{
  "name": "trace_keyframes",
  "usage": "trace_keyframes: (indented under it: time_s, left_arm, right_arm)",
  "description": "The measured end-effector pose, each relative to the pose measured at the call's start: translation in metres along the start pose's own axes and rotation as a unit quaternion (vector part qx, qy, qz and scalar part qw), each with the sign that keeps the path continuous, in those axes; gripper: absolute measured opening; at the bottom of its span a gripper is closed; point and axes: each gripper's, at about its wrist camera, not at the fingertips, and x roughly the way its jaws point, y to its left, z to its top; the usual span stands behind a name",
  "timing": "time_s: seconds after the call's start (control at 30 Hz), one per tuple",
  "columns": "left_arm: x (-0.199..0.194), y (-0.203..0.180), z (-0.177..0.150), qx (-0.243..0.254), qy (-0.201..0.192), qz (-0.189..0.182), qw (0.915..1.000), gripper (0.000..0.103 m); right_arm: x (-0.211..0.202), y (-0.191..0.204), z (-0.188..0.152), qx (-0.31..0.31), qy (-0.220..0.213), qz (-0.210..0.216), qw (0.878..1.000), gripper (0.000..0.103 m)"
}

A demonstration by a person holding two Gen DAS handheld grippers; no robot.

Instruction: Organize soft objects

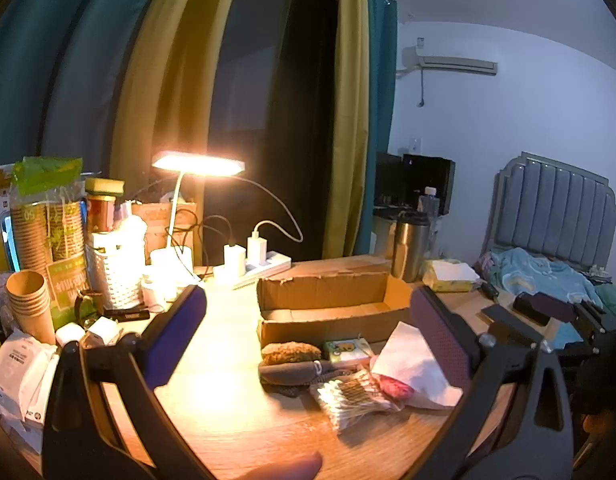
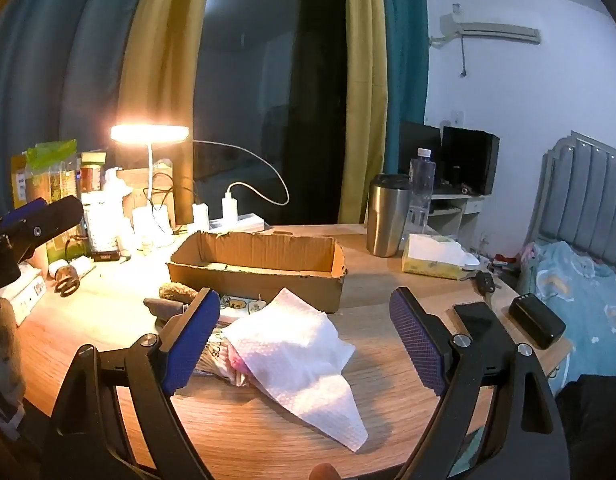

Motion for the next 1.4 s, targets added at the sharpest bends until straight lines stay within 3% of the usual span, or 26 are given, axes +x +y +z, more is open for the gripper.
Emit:
trace_keyframes:
  time_s: [1.4]
  left_arm:
    - [0.005,-0.010,-0.008,0.002,0.018,-0.019,0.9997,0.103]
  right_arm:
    - [0.007,-0.010,0.002,0.030,0.002,0.006,1.000,0.089]
